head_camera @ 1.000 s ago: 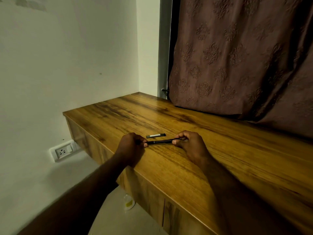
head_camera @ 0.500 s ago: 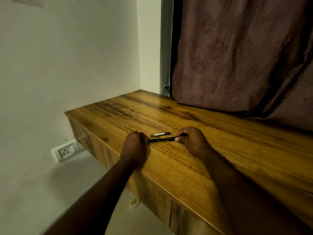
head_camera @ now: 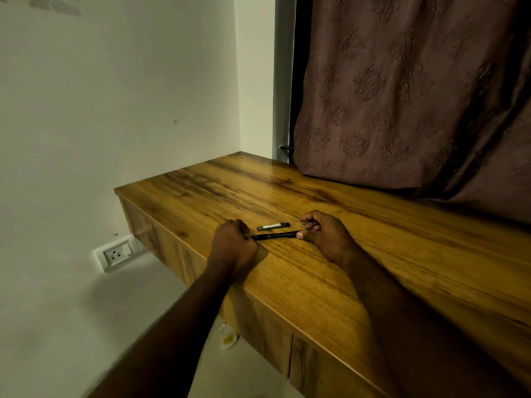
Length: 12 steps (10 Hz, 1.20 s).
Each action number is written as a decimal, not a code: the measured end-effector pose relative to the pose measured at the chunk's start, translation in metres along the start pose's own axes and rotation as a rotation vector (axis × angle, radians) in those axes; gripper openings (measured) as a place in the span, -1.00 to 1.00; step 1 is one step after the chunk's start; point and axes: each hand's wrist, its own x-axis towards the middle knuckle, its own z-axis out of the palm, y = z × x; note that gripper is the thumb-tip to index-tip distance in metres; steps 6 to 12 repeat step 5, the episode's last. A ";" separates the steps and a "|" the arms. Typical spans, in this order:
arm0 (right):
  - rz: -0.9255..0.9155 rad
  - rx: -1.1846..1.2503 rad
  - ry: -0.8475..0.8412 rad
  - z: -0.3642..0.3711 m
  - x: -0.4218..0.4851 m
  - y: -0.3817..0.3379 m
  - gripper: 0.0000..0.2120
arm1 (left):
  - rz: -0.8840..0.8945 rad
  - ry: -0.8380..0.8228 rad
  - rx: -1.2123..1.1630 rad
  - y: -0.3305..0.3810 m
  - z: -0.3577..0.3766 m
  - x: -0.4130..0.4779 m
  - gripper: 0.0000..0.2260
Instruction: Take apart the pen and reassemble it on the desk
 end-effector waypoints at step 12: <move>-0.236 -0.284 0.237 0.006 0.013 -0.034 -0.78 | 0.049 0.109 -0.113 0.014 -0.012 0.022 -0.75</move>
